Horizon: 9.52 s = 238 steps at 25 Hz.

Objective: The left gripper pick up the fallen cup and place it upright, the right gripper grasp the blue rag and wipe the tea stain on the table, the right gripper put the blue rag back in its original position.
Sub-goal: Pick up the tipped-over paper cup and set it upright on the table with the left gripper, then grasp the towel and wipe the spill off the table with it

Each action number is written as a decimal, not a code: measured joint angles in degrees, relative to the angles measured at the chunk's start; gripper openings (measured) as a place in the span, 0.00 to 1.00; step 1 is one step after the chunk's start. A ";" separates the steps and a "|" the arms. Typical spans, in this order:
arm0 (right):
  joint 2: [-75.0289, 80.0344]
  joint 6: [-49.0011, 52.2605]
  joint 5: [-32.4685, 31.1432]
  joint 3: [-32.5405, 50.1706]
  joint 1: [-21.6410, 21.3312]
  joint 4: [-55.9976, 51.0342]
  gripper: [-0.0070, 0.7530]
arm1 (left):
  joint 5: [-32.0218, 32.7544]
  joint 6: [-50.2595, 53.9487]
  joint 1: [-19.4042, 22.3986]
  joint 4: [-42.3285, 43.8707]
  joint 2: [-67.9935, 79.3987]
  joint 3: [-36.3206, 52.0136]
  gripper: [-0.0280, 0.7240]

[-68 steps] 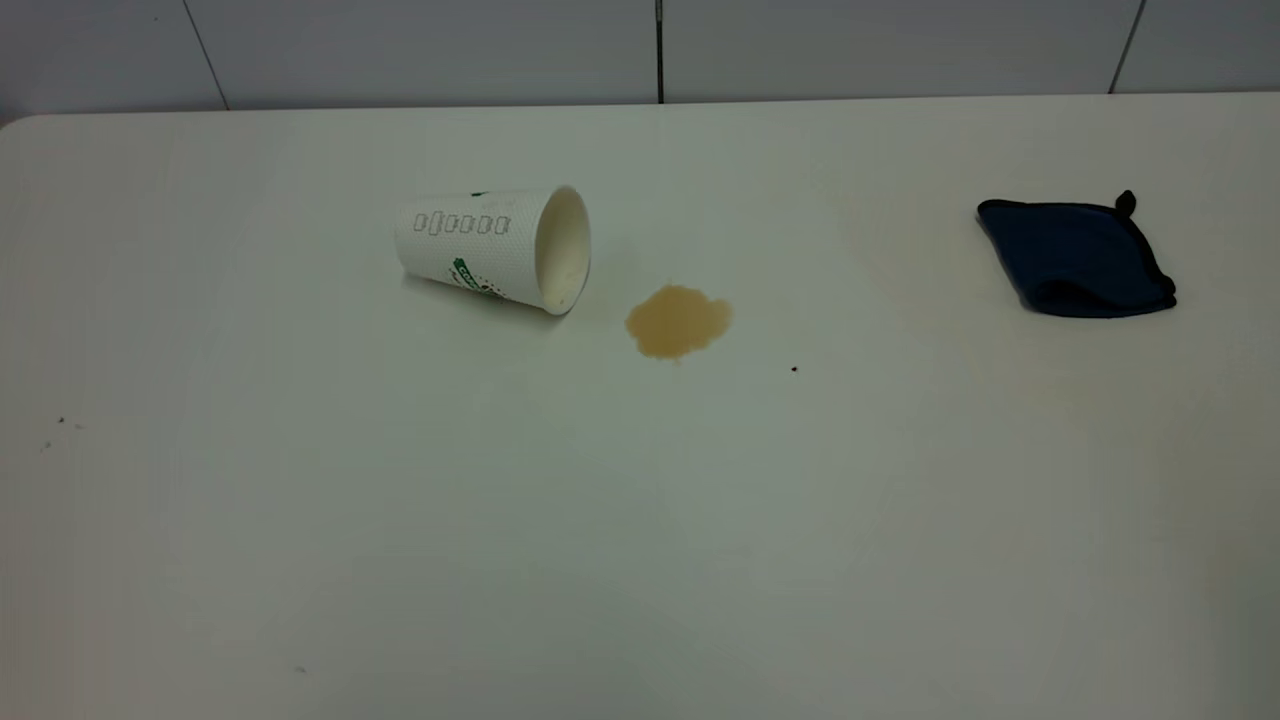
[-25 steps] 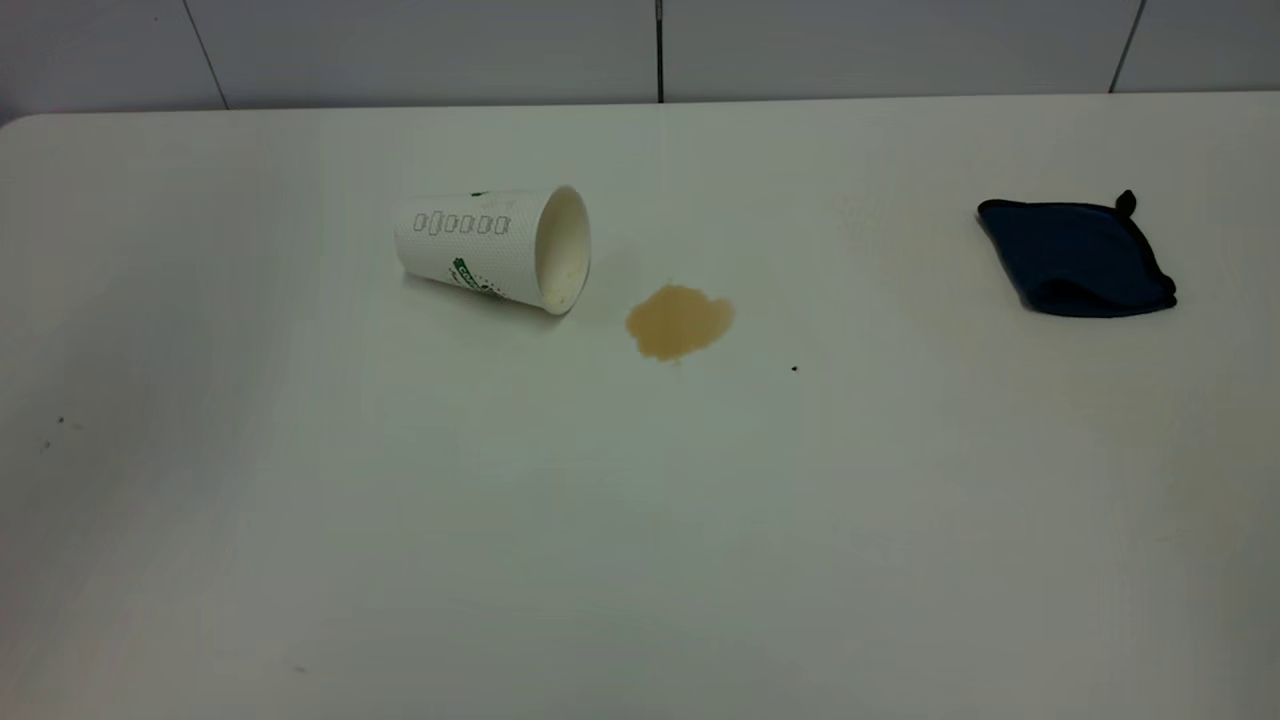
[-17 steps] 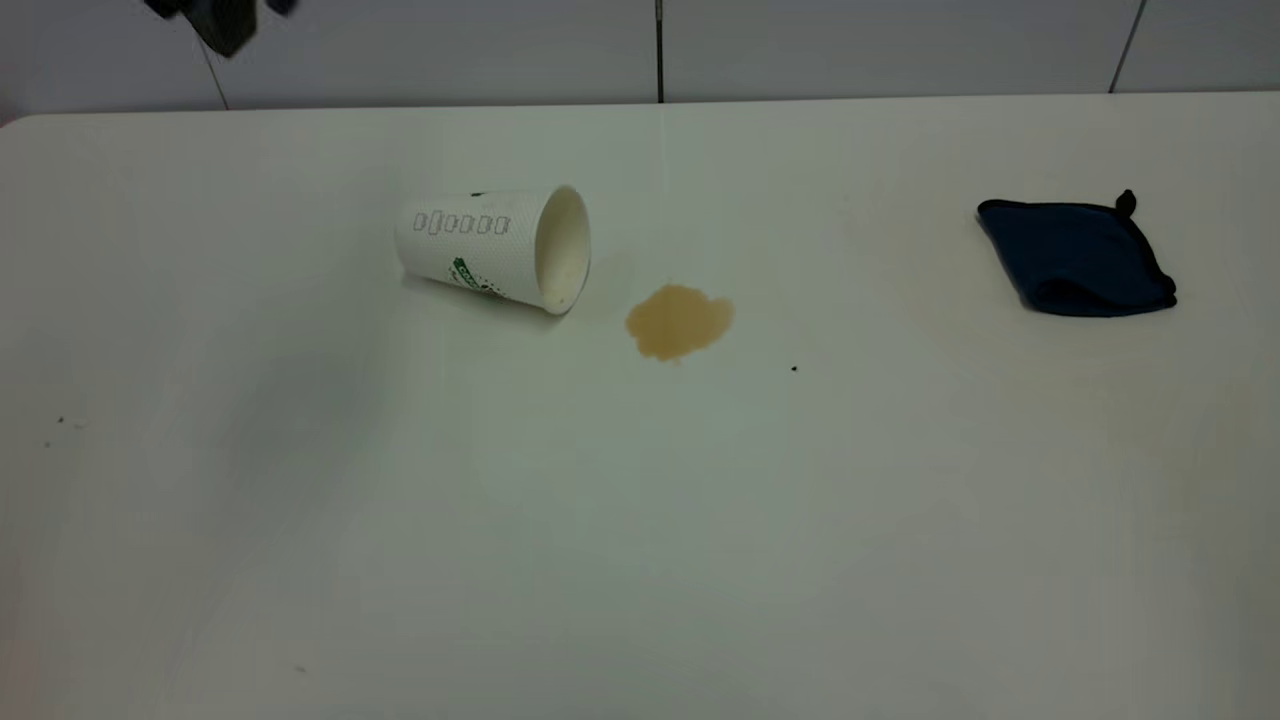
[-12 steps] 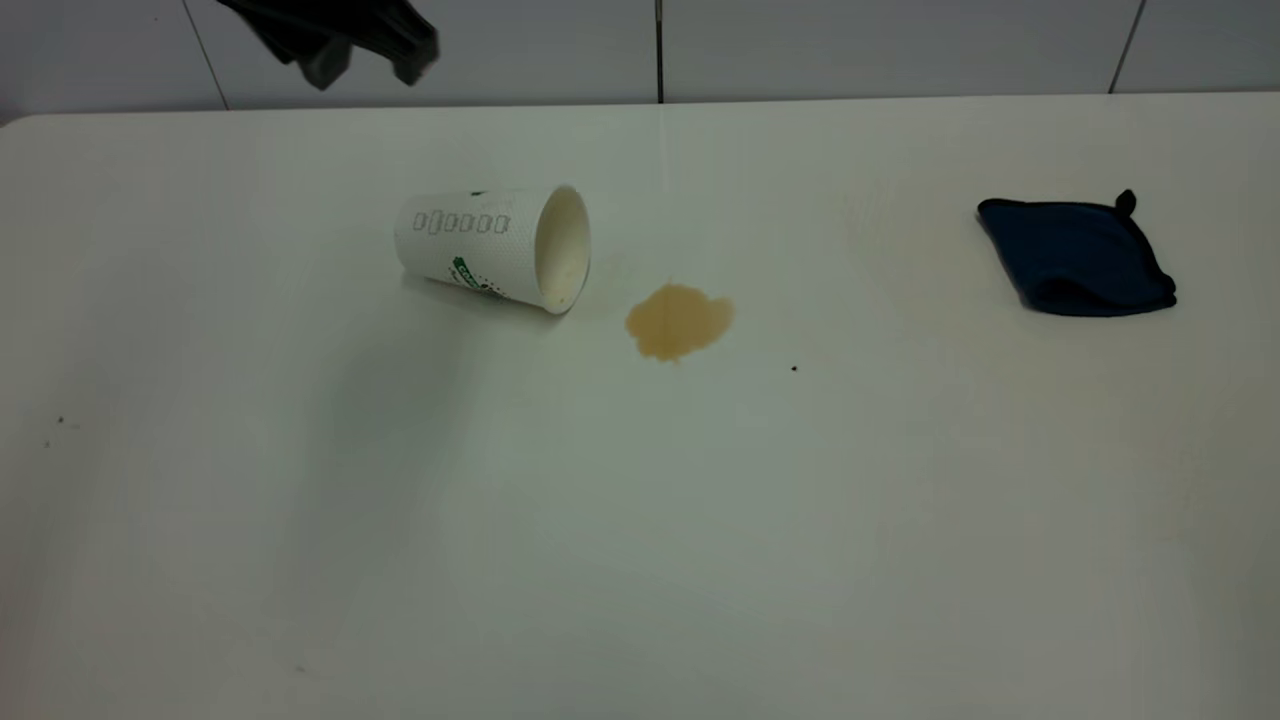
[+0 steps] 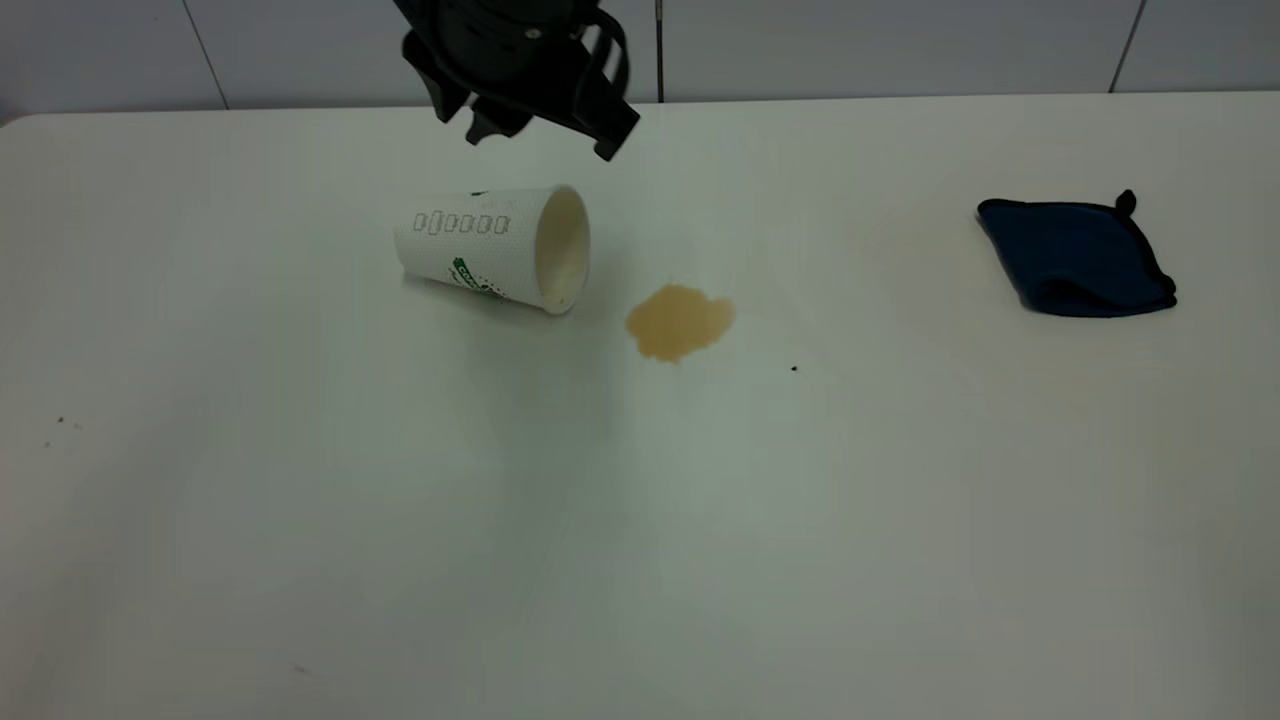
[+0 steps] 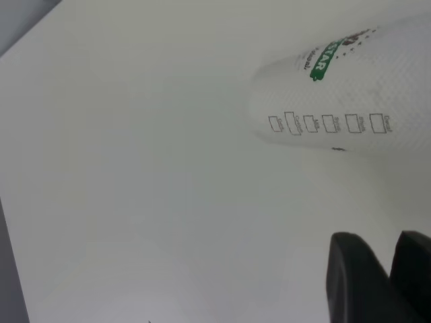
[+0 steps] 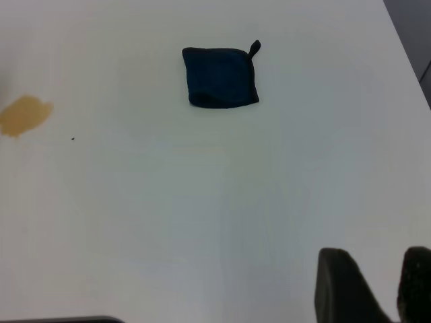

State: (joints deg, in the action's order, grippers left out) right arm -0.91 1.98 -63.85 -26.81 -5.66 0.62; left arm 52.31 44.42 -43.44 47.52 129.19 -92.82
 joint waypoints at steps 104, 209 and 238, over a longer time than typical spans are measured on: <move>0.00 0.00 0.00 0.00 0.00 0.00 0.32 | 14.61 -37.07 28.44 -62.93 36.99 -66.68 0.18; 0.00 0.00 0.00 0.00 0.00 -0.10 0.32 | 12.10 -36.82 42.16 -41.16 -130.21 64.88 0.62; 0.00 0.00 0.00 0.00 0.00 -0.16 0.32 | 12.21 -36.87 42.16 -41.16 -130.21 64.88 0.62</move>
State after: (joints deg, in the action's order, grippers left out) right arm -0.91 1.98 -63.85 -26.81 -5.66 0.46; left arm 64.51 7.55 -1.29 6.36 -1.01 -27.95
